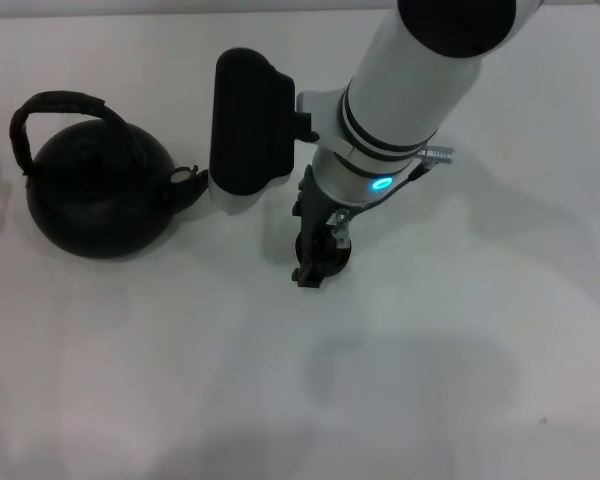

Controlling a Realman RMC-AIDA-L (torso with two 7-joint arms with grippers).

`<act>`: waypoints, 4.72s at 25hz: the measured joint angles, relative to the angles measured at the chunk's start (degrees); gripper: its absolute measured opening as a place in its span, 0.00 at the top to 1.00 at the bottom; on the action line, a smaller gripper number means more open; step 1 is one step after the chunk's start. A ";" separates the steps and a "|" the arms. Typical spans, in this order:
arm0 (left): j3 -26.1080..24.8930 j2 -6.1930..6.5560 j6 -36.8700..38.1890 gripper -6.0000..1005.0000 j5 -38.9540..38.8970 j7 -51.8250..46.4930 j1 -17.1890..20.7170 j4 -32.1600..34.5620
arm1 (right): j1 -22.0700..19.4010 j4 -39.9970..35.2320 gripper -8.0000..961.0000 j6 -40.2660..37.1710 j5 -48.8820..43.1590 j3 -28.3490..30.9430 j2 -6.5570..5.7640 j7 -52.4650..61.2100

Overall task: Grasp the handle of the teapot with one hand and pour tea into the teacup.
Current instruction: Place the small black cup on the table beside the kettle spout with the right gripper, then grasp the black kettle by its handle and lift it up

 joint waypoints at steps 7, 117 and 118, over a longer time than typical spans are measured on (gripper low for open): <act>0.00 0.05 0.19 0.22 0.11 0.00 0.01 0.00 | -6.01 -1.97 0.12 -0.60 -0.18 9.53 0.00 -4.83; -0.06 0.17 2.50 0.57 17.90 5.06 -1.46 -1.36 | -33.01 49.42 0.13 -14.29 71.53 107.91 -0.70 -123.92; -0.05 0.17 2.46 0.60 17.92 5.25 -1.55 -1.37 | -33.03 49.42 0.13 -14.32 71.53 107.91 -0.70 -123.92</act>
